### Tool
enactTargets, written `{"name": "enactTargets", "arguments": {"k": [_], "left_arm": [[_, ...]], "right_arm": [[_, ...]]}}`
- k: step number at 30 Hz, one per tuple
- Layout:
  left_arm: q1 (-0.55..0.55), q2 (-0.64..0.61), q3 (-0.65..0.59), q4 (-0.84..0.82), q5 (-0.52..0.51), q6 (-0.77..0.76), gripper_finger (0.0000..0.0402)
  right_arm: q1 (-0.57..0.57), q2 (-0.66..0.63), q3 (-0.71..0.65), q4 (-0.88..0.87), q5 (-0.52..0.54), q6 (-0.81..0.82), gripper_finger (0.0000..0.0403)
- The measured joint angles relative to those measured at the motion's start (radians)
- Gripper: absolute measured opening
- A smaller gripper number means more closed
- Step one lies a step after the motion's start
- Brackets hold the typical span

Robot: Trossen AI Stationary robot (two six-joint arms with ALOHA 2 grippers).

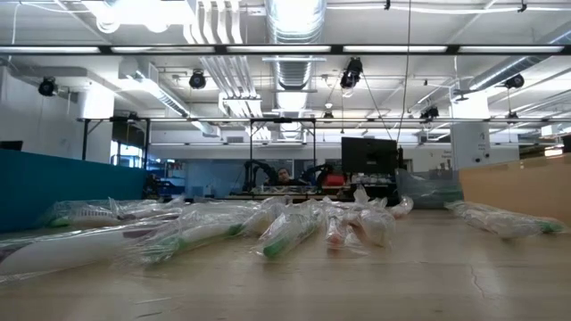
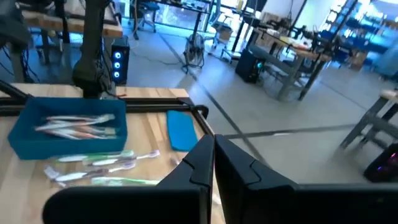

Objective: Pick & Place Toothbrushes
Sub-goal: Put the green toothbrush into the black bin

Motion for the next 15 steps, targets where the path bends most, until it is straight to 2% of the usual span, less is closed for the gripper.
{"name": "enactTargets", "arguments": {"k": [6, 15], "left_arm": [[0.084, 0.000, -0.078, 0.083, -0.030, -0.205, 0.0068], [0.189, 0.000, -0.157, 0.125, -0.071, -0.394, 0.0068]], "right_arm": [[0.000, 0.164, 0.125, -0.083, 0.000, -0.045, 0.0009], [0.008, 0.383, 0.286, -0.415, -0.023, 0.118, 0.0009]]}}
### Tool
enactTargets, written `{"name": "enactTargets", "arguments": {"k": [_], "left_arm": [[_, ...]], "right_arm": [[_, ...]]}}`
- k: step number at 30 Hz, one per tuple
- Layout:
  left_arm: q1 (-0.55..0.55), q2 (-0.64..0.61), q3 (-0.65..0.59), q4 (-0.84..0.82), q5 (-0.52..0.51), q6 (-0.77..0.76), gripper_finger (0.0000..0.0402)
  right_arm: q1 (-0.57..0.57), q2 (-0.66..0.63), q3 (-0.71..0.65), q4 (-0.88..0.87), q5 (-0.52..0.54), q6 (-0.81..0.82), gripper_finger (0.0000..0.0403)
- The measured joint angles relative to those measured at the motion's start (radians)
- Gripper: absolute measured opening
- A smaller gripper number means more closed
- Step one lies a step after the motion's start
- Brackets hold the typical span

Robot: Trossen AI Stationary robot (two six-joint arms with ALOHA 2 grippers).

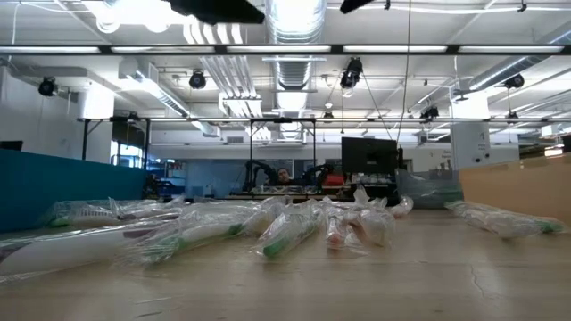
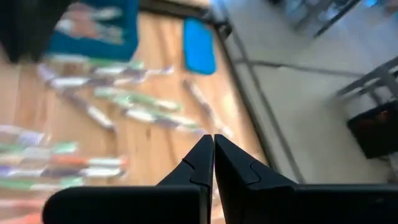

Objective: Pick & Place Toothbrushes
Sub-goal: Put the green toothbrush into the black bin

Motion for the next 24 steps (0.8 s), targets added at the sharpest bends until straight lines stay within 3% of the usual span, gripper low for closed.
{"name": "enactTargets", "arguments": {"k": [9, 17, 24], "left_arm": [[0.123, -0.001, -0.119, 0.154, -0.031, -0.126, 0.0068], [0.242, -0.001, -0.225, 0.344, -0.031, -0.185, 0.0068], [0.339, -0.001, -0.256, 0.373, -0.031, -0.259, 0.0068]], "right_arm": [[0.049, 0.114, 0.035, -0.038, -0.201, 0.043, 0.0008], [0.105, 0.155, 0.035, -0.041, -0.211, 0.178, 0.0008], [0.112, 0.231, 0.035, -0.090, -0.212, 0.393, 0.0008]]}}
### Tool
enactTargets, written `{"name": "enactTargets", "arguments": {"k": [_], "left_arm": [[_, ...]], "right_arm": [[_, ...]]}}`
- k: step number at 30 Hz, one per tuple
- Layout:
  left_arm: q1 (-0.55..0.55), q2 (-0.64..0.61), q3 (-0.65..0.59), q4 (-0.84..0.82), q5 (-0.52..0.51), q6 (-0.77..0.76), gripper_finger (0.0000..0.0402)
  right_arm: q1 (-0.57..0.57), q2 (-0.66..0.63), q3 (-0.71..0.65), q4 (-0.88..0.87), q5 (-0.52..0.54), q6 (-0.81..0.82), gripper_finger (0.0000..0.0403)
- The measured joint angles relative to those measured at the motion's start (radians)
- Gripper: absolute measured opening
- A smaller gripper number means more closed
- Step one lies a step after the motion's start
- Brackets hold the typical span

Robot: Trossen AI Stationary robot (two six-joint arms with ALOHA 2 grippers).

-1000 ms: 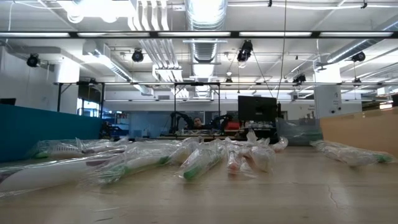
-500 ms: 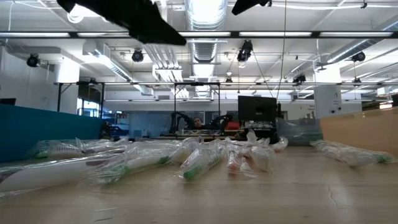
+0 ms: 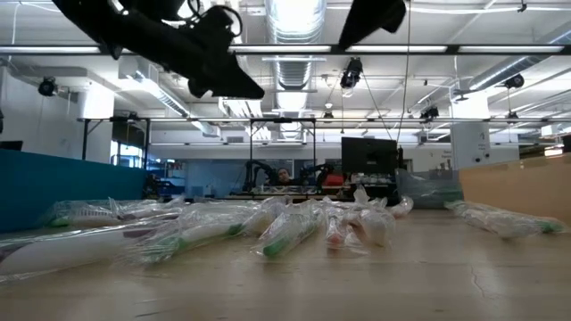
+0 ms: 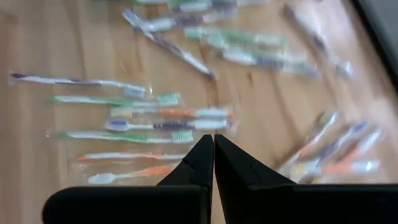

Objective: Pick & Place Toothbrushes
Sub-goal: Put the green toothbrush into the black bin

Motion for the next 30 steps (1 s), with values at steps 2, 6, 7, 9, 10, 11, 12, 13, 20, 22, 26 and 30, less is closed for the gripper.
{"name": "enactTargets", "arguments": {"k": [2, 6, 7, 9, 10, 11, 12, 13, 20, 22, 26, 30], "left_arm": [[0.021, 0.000, -0.005, -0.001, 0.000, -0.022, 0.0069], [0.038, 0.000, -0.018, -0.007, 0.001, -0.030, 0.0068], [0.039, 0.000, -0.019, -0.006, 0.001, -0.030, 0.0069], [0.039, 0.000, -0.019, 0.000, 0.001, -0.030, 0.0069], [0.039, 0.000, -0.019, -0.001, 0.001, -0.028, 0.0069], [0.039, 0.000, -0.019, -0.002, 0.001, -0.026, 0.0069], [0.039, 0.000, -0.019, -0.002, 0.001, -0.021, 0.0068], [0.039, 0.000, -0.019, -0.002, 0.001, -0.019, 0.0067], [0.039, 0.000, -0.019, -0.003, 0.001, -0.016, 0.0066], [0.039, 0.000, -0.019, -0.007, 0.001, -0.017, 0.0067], [0.039, 0.000, -0.019, -0.012, 0.002, -0.024, 0.0067], [0.039, 0.000, -0.021, -0.018, 0.002, -0.028, 0.0067]], "right_arm": [[0.000, 0.031, 0.000, -0.040, -0.014, 0.075, 0.0008], [-0.002, 0.096, 0.000, -0.148, -0.128, 0.257, 0.0008], [-0.002, 0.114, -0.001, -0.179, -0.152, 0.298, 0.0008], [-0.002, 0.145, -0.001, -0.236, -0.191, 0.374, 0.0008], [-0.002, 0.161, -0.001, -0.263, -0.210, 0.411, 0.0008], [-0.002, 0.174, -0.001, -0.285, -0.228, 0.445, 0.0008], [-0.002, 0.188, -0.001, -0.301, -0.247, 0.477, 0.0008], [-0.002, 0.201, -0.001, -0.313, -0.265, 0.503, 0.0008], [-0.003, 0.280, -0.001, -0.396, -0.346, 0.642, 0.0008], [-0.003, 0.304, -0.001, -0.420, -0.366, 0.648, 0.0008], [-0.002, 0.353, 0.000, -0.457, -0.408, 0.640, 0.0008], [-0.001, 0.417, 0.020, -0.551, -0.409, 0.637, 0.0008]]}}
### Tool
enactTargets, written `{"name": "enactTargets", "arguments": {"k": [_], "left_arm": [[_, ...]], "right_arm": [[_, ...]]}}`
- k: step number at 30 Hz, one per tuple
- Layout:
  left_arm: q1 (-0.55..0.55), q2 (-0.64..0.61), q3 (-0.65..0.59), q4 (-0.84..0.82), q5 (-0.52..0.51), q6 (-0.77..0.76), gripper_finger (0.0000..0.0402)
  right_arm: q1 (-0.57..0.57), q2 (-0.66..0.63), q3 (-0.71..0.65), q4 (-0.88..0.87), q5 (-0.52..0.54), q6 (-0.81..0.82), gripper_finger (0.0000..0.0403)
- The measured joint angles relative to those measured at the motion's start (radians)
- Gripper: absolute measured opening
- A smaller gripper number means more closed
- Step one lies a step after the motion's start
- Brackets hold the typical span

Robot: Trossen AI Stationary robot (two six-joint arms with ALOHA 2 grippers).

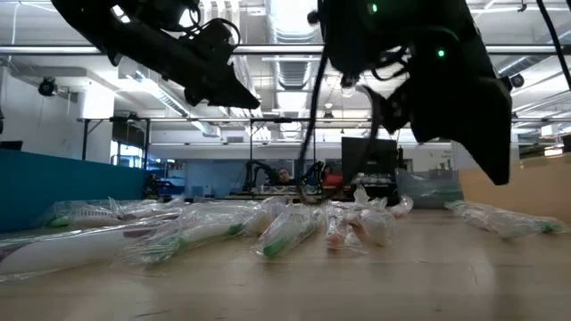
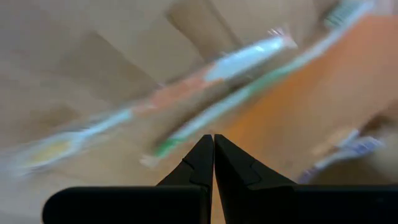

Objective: Pick & Place Toothbrushes
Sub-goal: Put the green toothbrush into the black bin

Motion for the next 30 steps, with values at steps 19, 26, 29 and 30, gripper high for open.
{"name": "enactTargets", "arguments": {"k": [19, 26, 29, 30], "left_arm": [[0.000, 0.000, -0.002, -0.001, 0.000, -0.006, 0.0067], [0.000, 0.000, -0.003, -0.001, 0.000, -0.006, 0.0067], [0.000, 0.000, -0.003, -0.001, 0.000, -0.006, 0.0067], [0.000, 0.000, -0.003, -0.001, 0.000, -0.006, 0.0067]], "right_arm": [[0.001, 0.109, 0.009, -0.037, -0.048, -0.022, 0.0008], [0.001, 0.111, 0.014, 0.054, -0.100, -0.040, 0.0008], [0.001, 0.111, 0.014, 0.049, -0.105, -0.066, 0.0008], [0.001, 0.110, 0.014, 0.040, -0.104, -0.070, 0.0008]]}}
